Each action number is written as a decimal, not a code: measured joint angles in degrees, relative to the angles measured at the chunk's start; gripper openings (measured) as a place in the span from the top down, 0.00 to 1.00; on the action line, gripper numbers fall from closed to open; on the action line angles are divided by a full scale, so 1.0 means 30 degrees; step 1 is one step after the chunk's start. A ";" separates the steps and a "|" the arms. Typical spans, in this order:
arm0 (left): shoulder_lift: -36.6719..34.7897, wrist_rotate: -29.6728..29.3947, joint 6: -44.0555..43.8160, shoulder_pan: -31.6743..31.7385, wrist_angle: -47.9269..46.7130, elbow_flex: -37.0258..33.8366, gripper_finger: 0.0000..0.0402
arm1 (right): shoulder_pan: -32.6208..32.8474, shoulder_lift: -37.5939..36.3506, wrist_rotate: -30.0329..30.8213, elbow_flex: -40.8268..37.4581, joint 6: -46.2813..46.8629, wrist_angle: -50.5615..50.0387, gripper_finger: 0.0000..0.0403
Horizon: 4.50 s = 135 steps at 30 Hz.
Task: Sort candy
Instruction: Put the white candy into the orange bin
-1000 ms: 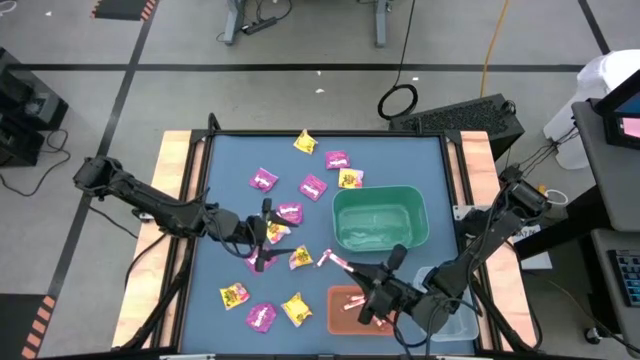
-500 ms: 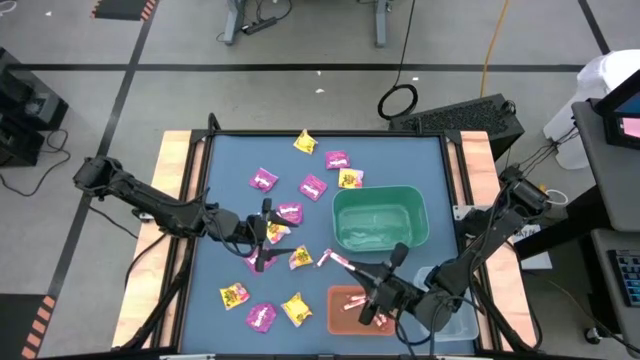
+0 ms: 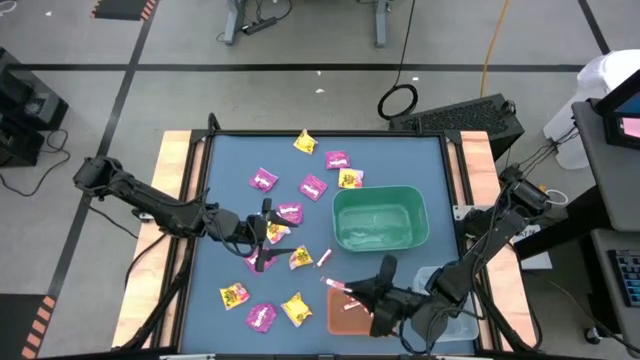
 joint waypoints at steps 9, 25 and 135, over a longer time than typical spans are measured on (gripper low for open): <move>0.0000 0.0000 0.0004 0.0000 0.0000 0.0000 0.26 | -0.0010 0.0000 0.0011 0.0000 -0.0607 -0.2422 0.90; 0.0000 0.0006 -0.0993 -0.0029 -0.0022 0.0000 0.26 | 0.0905 0.0003 -0.0946 0.0000 0.5396 -0.1402 0.91; 1.3535 -0.6197 -0.6457 -0.1719 -0.5083 0.6367 0.87 | -0.2263 0.0022 -1.6322 -0.0007 2.1063 -1.3296 0.68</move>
